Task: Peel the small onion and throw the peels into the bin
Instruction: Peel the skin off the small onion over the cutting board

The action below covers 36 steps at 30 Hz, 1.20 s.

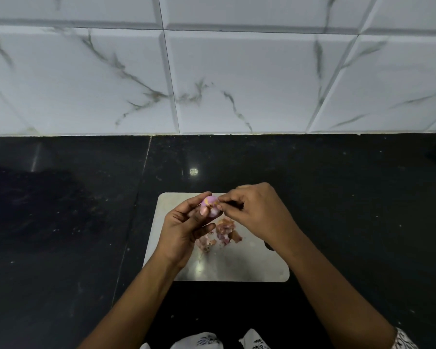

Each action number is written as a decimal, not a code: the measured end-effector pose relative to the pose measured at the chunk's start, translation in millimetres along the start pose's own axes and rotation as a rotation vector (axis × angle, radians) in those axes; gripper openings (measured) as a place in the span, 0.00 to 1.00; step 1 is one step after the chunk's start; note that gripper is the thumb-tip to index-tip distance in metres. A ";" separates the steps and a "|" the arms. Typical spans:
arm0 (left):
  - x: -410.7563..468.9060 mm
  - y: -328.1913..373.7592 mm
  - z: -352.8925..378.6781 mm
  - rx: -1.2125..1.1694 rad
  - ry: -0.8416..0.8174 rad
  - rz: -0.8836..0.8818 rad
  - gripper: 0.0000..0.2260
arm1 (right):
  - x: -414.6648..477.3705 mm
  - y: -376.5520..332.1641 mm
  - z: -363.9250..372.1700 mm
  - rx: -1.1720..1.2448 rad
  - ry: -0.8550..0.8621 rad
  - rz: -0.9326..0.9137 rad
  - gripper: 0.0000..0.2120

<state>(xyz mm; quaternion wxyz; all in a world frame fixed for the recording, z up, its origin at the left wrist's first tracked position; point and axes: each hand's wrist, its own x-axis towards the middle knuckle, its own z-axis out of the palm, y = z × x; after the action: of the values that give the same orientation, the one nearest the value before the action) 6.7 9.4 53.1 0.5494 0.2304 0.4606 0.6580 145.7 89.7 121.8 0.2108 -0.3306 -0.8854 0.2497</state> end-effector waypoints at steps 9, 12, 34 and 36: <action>-2.0 4.7 1.4 0.115 0.011 0.105 0.15 | 3.4 -8.7 -0.2 -0.021 -0.049 0.053 0.13; -2.0 3.2 3.5 0.139 0.022 0.136 0.15 | 2.4 -11.4 2.2 -0.048 -0.034 0.054 0.13; 2.6 -13.8 13.1 -0.229 0.053 0.073 0.23 | -0.6 7.9 38.8 0.032 0.431 -0.086 0.09; 1.9 -12.6 15.0 -0.283 0.052 0.069 0.26 | -1.1 6.8 37.5 0.183 0.450 -0.034 0.08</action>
<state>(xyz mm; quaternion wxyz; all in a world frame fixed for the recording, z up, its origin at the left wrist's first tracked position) 24.7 16.1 49.0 0.5413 0.1492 0.3693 0.7405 129.5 82.0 88.1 0.4359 -0.3427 -0.7952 0.2453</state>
